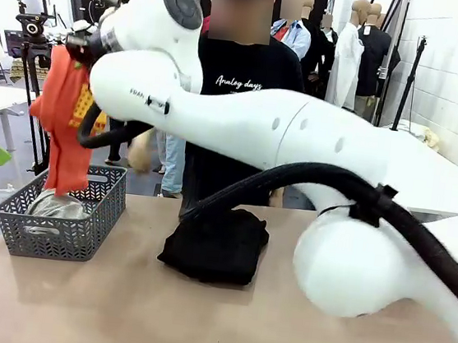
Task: Sort the tops and bottoms.
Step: Sort the clothes according to human instructions.
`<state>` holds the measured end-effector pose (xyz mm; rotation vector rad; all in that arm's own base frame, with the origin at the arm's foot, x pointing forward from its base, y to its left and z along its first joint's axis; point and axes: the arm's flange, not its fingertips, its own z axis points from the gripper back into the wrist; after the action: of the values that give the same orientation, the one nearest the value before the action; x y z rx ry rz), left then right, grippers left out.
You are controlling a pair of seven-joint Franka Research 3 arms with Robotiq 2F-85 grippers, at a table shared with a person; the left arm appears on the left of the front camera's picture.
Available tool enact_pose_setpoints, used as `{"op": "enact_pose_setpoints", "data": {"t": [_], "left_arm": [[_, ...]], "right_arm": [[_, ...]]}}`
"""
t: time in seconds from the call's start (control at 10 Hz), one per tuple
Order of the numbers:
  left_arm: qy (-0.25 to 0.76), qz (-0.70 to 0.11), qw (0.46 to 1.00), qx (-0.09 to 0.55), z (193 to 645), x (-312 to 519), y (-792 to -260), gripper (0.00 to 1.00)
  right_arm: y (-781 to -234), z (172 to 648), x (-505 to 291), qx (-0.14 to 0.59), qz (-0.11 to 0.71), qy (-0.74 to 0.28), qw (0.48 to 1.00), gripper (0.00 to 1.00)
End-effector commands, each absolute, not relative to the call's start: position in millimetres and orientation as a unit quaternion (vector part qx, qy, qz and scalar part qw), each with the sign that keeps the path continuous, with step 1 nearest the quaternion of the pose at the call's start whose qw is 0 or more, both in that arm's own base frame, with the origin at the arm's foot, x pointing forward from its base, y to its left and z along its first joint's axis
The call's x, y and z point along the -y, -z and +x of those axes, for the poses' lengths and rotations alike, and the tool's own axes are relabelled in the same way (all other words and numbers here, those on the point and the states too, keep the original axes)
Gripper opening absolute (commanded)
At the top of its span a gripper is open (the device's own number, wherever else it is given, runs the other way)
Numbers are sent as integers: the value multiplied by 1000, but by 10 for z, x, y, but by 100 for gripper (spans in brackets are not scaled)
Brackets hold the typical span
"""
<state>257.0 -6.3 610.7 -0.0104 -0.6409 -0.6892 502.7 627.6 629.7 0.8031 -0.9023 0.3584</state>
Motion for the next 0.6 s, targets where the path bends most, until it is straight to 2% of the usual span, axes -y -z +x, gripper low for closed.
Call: {"op": "enact_pose_setpoints", "data": {"t": [0.0,0.3,0.5], "left_arm": [[332,-4,892,308,2574,68,-6102,98],[332,-4,892,308,2574,68,-6102,98],[332,-4,892,308,2574,68,-6102,98]], "right_arm": [[-6131,5530,-6896,378,396,-163,821,0],[-5394,5651,-7095,334,415,-157,832,0],[-5038,5649,-7304,270,434,-198,836,0]]}}
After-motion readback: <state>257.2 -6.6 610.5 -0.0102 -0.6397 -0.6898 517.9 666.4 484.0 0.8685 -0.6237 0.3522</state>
